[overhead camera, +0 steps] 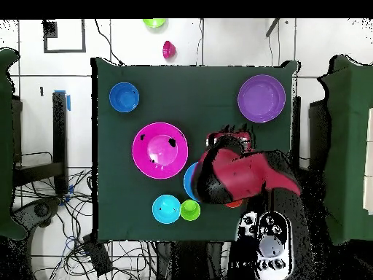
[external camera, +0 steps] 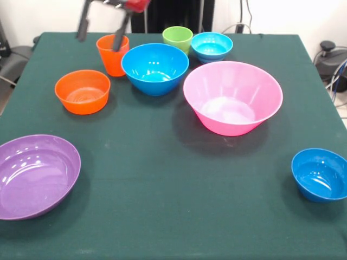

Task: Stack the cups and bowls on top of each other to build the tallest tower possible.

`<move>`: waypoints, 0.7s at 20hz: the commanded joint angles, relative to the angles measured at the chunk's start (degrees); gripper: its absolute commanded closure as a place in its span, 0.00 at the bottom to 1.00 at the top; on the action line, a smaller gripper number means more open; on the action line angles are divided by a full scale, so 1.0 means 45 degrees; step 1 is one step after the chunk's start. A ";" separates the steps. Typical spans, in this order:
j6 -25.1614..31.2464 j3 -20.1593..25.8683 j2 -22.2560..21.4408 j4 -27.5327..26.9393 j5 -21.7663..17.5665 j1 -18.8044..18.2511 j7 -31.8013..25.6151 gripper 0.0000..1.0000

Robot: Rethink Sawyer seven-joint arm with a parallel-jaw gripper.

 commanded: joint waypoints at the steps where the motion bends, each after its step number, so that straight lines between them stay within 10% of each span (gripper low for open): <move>1: 0.2880 0.5260 0.1409 0.1500 0.0785 -0.3229 -0.4449 0.00; 6: 0.6923 0.7511 -0.1501 0.4051 0.4412 -0.4672 -0.5831 0.00; 10: 0.7228 0.9697 -0.2189 0.5931 0.6734 -0.5957 -0.4745 0.00; 14: 0.6503 1.0149 -0.1519 0.6279 0.7035 -0.5798 -0.3605 0.00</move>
